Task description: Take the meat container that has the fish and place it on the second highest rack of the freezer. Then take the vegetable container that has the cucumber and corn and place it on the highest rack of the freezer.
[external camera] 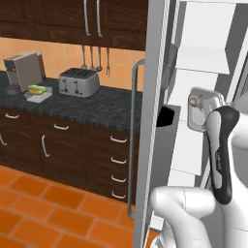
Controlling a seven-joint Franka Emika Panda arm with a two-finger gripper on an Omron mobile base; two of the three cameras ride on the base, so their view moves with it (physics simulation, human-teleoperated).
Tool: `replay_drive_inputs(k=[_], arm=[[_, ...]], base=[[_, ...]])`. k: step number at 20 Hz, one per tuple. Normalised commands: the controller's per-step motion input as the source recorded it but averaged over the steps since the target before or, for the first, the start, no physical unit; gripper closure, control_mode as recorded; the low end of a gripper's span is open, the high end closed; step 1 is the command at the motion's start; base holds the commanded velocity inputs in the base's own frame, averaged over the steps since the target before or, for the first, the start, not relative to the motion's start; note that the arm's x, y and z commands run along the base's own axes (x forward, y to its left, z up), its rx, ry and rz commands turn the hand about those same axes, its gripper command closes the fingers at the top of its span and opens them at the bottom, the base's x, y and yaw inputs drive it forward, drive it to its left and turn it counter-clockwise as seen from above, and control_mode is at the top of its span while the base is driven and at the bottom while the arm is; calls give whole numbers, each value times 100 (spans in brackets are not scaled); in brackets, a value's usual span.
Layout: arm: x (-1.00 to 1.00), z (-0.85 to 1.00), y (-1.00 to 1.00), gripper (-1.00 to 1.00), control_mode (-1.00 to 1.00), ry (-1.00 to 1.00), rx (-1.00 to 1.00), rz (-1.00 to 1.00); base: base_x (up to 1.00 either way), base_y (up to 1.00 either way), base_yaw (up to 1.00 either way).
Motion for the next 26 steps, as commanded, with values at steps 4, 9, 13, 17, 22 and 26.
replay_drive_inputs(k=[4,9,13,17,22,26], arm=[[59,-3,-25,100,-100,0,0,-1],[48,-12,-57,100,-100,0,4,1],[43,-27,-14,100,-100,0,-1,-1],[50,-16,7,100,-100,0,-5,-5],[39,-3,-2,100,-100,0,0,0],[40,-17,-10,100,-100,0,0,0]], base=[[0,0,0],[0,0,0],[0,0,0],[0,0,0],[0,0,0],[0,0,0]])
